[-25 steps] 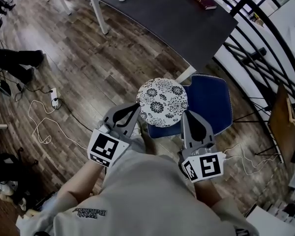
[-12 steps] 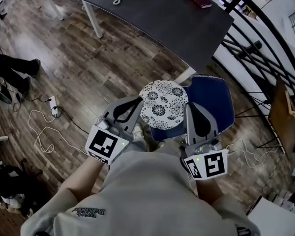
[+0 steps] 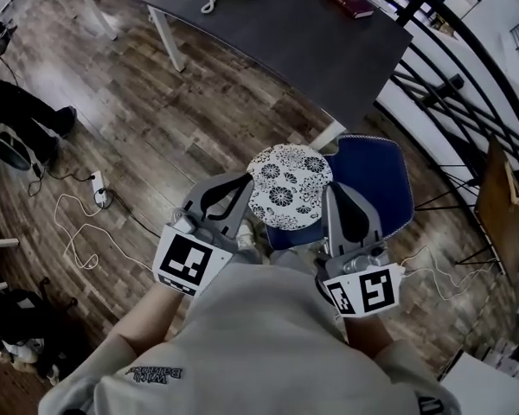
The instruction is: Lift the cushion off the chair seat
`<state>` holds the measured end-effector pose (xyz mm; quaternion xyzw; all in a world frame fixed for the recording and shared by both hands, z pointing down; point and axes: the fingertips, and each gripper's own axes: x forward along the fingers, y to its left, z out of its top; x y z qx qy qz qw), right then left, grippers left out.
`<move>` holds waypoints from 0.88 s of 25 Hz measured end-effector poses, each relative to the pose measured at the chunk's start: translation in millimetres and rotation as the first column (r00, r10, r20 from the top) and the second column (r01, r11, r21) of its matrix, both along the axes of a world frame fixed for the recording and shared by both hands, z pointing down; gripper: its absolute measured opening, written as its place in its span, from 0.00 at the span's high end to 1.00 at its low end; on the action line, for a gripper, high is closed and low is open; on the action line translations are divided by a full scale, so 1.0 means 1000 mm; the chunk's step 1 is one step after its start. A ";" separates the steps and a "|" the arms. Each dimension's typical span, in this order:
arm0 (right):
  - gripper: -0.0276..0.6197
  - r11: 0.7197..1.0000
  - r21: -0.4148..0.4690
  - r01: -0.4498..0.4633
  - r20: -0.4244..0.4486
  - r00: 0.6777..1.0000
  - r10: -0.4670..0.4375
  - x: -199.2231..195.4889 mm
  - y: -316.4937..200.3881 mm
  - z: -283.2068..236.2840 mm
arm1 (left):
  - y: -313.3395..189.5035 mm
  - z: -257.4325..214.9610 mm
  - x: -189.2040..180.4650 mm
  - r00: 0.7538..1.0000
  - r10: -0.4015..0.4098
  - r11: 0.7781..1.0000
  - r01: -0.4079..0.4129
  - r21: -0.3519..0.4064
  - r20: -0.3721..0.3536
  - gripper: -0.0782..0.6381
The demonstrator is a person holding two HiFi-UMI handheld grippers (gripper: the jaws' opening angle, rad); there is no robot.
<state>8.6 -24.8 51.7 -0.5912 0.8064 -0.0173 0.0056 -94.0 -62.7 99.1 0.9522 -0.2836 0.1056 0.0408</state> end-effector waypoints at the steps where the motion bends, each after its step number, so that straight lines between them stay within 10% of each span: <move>1: 0.95 1.000 0.018 0.015 0.009 1.000 -0.015 -0.001 0.001 -0.003 | 0.001 -0.004 0.000 1.000 -0.010 1.000 0.010 0.007 0.013 0.88; 17: 0.94 0.993 -0.095 0.076 0.029 0.997 -0.073 0.048 -0.029 0.044 | -0.006 0.000 0.054 0.999 0.050 0.996 -0.051 0.077 0.012 0.88; 22: 0.72 0.976 -0.187 0.116 0.001 0.993 -0.118 0.062 -0.058 0.090 | -0.030 0.043 0.072 0.998 0.041 0.999 -0.041 -0.010 0.052 0.88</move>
